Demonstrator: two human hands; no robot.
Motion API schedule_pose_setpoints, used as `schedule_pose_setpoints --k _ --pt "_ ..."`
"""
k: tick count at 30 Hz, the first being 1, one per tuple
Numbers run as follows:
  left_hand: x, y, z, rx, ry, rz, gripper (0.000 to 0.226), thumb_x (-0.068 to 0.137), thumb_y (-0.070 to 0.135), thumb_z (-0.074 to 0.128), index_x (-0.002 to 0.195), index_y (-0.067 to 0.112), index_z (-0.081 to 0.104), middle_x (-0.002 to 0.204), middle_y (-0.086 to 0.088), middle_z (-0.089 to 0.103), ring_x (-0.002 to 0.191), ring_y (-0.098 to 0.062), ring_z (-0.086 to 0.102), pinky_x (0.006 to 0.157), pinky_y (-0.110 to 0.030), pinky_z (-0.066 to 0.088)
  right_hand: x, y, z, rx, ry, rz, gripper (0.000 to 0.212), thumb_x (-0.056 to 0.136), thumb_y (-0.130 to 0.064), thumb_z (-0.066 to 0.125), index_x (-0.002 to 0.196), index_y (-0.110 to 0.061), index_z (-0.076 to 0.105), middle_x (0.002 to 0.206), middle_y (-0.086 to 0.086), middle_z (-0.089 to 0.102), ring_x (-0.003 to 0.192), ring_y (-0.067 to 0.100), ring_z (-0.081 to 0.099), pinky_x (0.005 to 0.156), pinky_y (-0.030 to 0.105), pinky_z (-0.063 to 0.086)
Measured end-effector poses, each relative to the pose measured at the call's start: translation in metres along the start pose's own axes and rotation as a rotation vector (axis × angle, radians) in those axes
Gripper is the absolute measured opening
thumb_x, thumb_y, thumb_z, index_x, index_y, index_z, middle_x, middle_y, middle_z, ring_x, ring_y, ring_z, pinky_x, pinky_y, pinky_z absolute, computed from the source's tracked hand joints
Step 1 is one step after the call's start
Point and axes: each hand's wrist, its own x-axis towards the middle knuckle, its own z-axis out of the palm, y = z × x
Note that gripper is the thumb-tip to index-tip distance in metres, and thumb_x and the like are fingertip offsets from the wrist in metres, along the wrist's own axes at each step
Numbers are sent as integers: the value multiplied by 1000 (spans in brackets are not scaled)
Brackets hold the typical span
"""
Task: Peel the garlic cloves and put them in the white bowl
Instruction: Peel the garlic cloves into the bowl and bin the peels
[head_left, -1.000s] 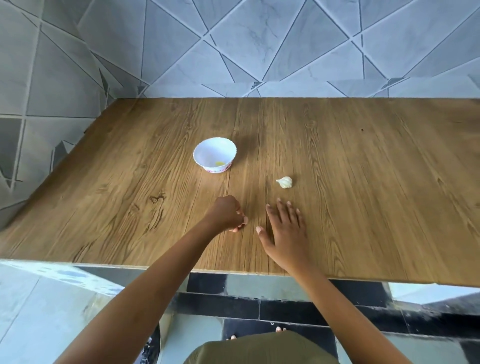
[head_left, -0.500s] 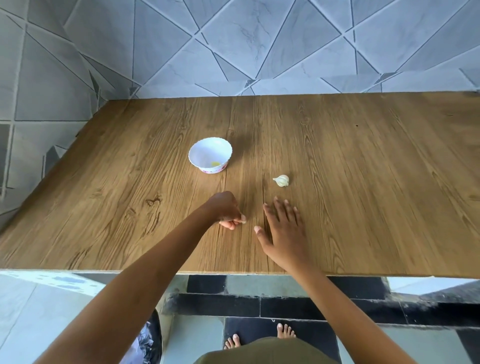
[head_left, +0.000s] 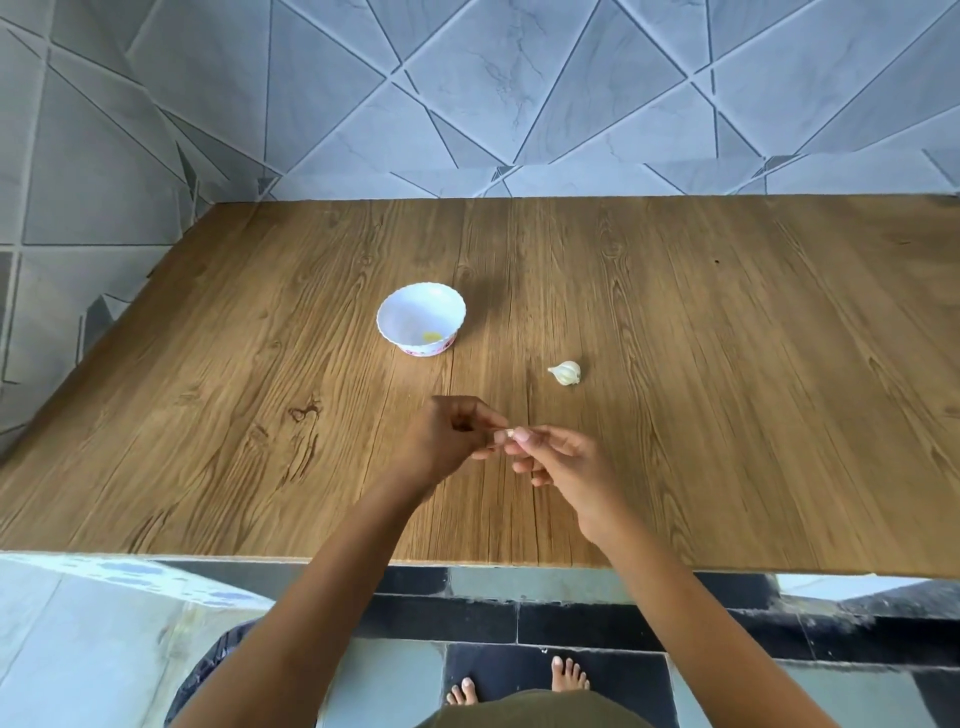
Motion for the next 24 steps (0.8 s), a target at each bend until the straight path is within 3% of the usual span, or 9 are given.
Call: schedule_pose_setpoints --k 2,4,7,11,15,18,20,21,24 --pt "-2 1 4 90 76 90 8 80 2 71 87 4 72 80 -13 72 77 -28 69 75 -35 59 4 -4 -1 119 -5 85 15 81 -21 71 91 -10 71 79 0 74 65 6 66 56 15 49" --pt "-4 1 6 205 134 196 8 79 2 72 86 6 73 79 -7 73 75 -22 70 75 -35 58 7 -7 1 155 -14 109 16 78 -18 73 89 -7 71 77 2 73 65 8 66 56 16 50" --pt "-7 -1 7 194 178 237 8 79 4 72 87 5 73 79 -6 73 74 -17 70 75 -33 58 9 -8 4 137 20 22 4 80 -11 71 84 -10 71 72 1 73 64 9 67 56 15 51" --pt "-8 -6 11 238 264 187 4 83 10 70 83 7 72 68 -1 70 63 -10 65 66 -25 54 8 -2 10 -352 187 -460 6 85 -9 67 85 -13 72 73 -6 70 64 5 66 59 17 52" --pt "-7 -7 16 340 338 185 11 84 12 67 77 5 69 62 1 67 59 -12 62 62 -22 49 12 6 16 -851 402 -875 8 76 1 72 82 -5 71 70 2 67 51 15 59 43 27 48" --pt "-5 -11 14 9 304 -4 14 86 8 64 74 2 67 62 -4 67 62 -20 66 62 -26 55 15 8 19 -988 411 -1021 7 77 2 69 82 -3 71 70 5 66 52 17 60 42 30 49" --pt "-6 -11 12 -173 270 -77 14 87 5 63 75 -1 66 64 -8 66 62 -20 64 57 -23 54 17 8 19 -947 386 -978 5 79 0 70 81 -4 71 70 4 68 53 16 61 44 30 50" --pt "-6 -13 12 -134 270 -61 14 87 6 63 75 -1 67 65 -8 66 63 -19 64 56 -22 53 16 8 20 -854 366 -879 4 80 -2 69 82 -5 71 71 2 69 55 15 62 46 30 52" --pt "-8 -17 14 243 347 154 11 85 9 66 75 4 66 63 2 64 59 -10 60 58 -14 47 16 -2 23 -296 227 -330 7 86 -7 65 87 -4 72 70 0 71 62 11 67 59 24 55"
